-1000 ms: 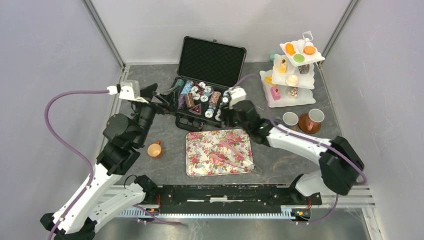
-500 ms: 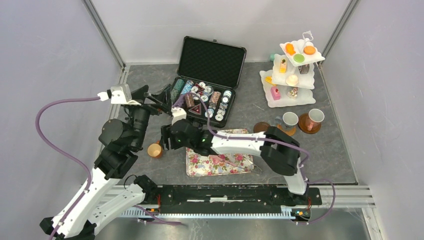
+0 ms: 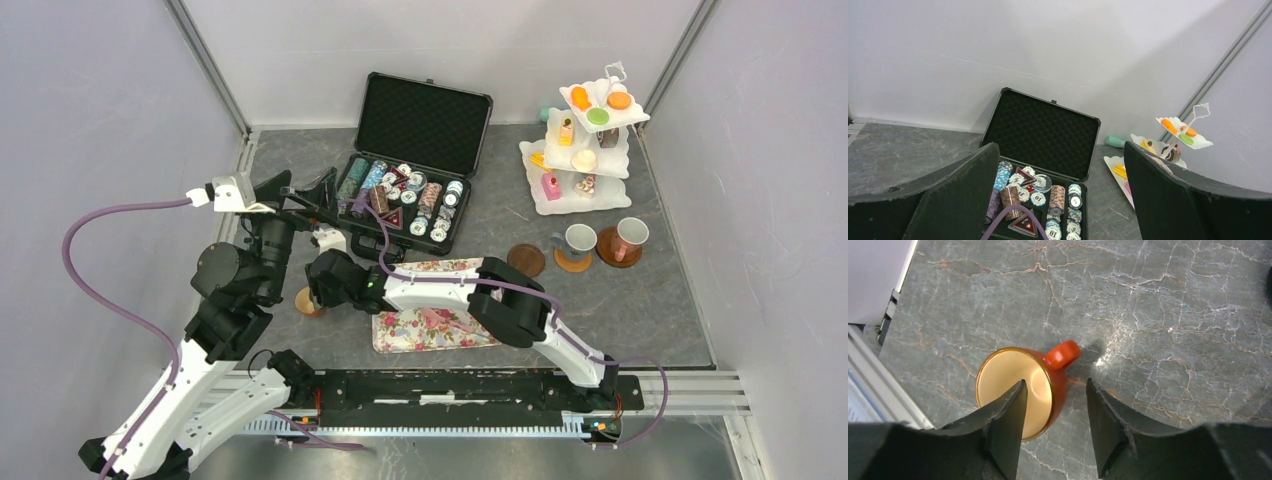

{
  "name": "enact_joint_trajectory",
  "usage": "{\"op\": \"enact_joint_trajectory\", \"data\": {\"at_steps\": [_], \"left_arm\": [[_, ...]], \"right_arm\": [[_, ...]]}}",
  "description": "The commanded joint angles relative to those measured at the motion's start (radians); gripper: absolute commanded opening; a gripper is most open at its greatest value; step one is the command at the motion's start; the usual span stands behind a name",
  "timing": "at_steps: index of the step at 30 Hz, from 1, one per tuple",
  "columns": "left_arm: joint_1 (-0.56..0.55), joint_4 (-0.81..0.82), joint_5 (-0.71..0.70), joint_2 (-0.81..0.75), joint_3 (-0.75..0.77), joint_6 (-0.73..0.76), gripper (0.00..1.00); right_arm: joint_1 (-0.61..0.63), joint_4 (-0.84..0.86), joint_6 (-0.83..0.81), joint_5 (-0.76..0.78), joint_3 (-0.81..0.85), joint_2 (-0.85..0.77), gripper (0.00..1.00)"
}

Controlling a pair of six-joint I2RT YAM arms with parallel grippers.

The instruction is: Serve the afternoon tea

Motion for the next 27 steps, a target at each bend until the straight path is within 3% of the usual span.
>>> {"op": "enact_joint_trajectory", "data": {"at_steps": [1,4,9,13,16,22,25,27], "left_arm": [[0.004,0.048,-0.004,-0.007,-0.003,0.027,1.0],[0.004,0.048,-0.002,-0.004,-0.003,0.029,1.0],[0.004,0.038,0.009,0.014,0.005,0.029,1.0],[0.004,0.037,0.015,0.023,0.007,0.035,1.0],[0.004,0.04,0.001,0.026,0.0,0.041,1.0],[0.006,0.011,0.041,0.056,0.025,0.013,1.0],[0.006,0.04,0.009,0.027,0.004,0.034,1.0],[0.006,0.043,-0.009,0.029,0.001,0.049,1.0]], "right_arm": [[0.013,-0.077,-0.021,0.055,0.088,0.031,0.49],[0.014,-0.085,-0.021,0.066,0.081,0.026,0.32],[0.019,-0.104,-0.066,0.079,0.077,-0.009,0.22],[0.006,-0.021,-0.131,0.039,-0.058,-0.128,0.12],[-0.018,0.089,-0.235,-0.046,-0.212,-0.246,0.1],[-0.174,0.186,-0.341,-0.44,-0.441,-0.491,0.0],[-0.239,0.187,-0.444,-0.446,-0.602,-0.653,0.0],[-0.26,0.128,-0.557,-0.37,-0.667,-0.775,0.0]]}}
